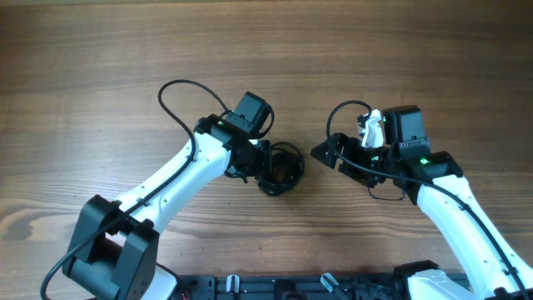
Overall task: Untangle cables
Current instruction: 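Swing the right gripper toward the coil's right side, then lower the right gripper and grasp a cable loop beside the left gripper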
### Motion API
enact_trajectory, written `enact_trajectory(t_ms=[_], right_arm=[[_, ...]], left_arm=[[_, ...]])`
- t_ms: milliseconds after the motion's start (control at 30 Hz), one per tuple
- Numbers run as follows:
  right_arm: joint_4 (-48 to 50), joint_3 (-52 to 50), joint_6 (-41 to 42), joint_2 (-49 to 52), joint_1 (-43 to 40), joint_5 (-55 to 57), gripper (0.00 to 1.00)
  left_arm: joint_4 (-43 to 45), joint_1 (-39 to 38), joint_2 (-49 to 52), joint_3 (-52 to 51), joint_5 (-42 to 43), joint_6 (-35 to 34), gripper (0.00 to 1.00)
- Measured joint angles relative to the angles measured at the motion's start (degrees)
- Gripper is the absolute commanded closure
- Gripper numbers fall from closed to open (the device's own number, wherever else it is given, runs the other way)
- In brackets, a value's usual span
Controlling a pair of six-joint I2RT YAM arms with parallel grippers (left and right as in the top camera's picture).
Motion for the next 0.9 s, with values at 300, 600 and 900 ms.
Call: enact_trajectory(t_ms=[300,600,900], right_arm=[[0.0,0.0,0.0,0.0,0.0,1.5,0.0],[0.4,0.0,0.2,0.0,0.0,2.0,0.18],[4.0,0.0,0.2,2.5,4.8,2.5,0.18]], left_arm=[[0.0,0.0,0.0,0.0,0.0,0.0,0.96],[0.3,0.0,0.0,0.0,1.4,0.0,0.96],[0.4,0.0,0.0,0.0,2.2,0.0,0.96]])
